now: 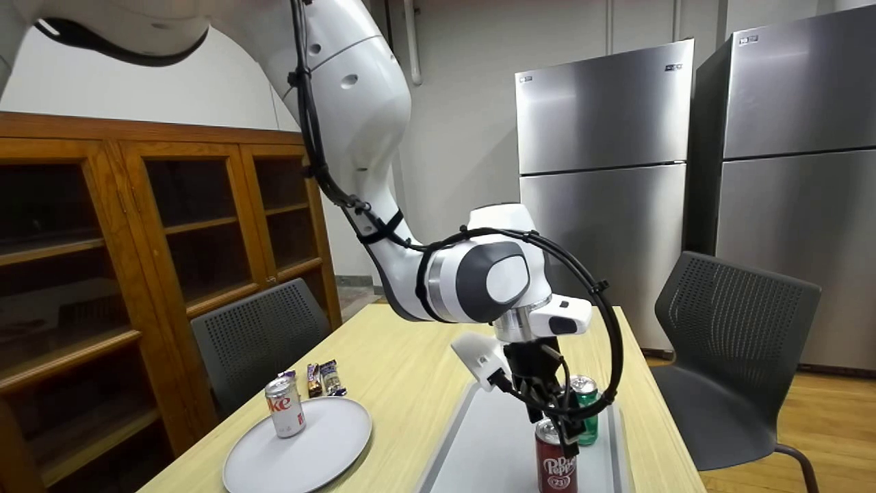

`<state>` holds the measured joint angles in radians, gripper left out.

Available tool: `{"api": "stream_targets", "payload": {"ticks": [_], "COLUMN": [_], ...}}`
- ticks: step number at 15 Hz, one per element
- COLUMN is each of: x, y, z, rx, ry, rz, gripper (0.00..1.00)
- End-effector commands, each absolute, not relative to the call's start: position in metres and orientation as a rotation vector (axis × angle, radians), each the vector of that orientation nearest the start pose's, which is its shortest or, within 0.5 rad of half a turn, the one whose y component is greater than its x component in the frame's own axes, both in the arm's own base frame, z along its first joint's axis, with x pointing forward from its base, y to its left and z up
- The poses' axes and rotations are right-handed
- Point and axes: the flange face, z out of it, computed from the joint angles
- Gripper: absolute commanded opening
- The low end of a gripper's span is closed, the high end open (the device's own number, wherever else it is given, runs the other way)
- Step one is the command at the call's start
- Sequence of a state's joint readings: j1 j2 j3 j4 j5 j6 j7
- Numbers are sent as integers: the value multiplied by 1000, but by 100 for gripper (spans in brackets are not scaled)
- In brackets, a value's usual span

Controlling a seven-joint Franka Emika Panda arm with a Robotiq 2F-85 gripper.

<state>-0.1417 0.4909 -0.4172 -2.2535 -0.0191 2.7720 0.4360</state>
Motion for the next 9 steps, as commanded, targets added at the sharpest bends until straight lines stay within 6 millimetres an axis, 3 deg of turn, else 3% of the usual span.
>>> {"api": "stream_targets", "payload": {"ticks": [1,3,6,9], "x": [467,469,470,471], "y": [-300,-301,-300,-294], "z": [166,167,176,188], "rx": [-2988,-2995,-3007,-3025], "ry": [1495,1490,1477,1448], "rz": [-76,-78,-100,-138], "gripper": [75,66,41,39]}}
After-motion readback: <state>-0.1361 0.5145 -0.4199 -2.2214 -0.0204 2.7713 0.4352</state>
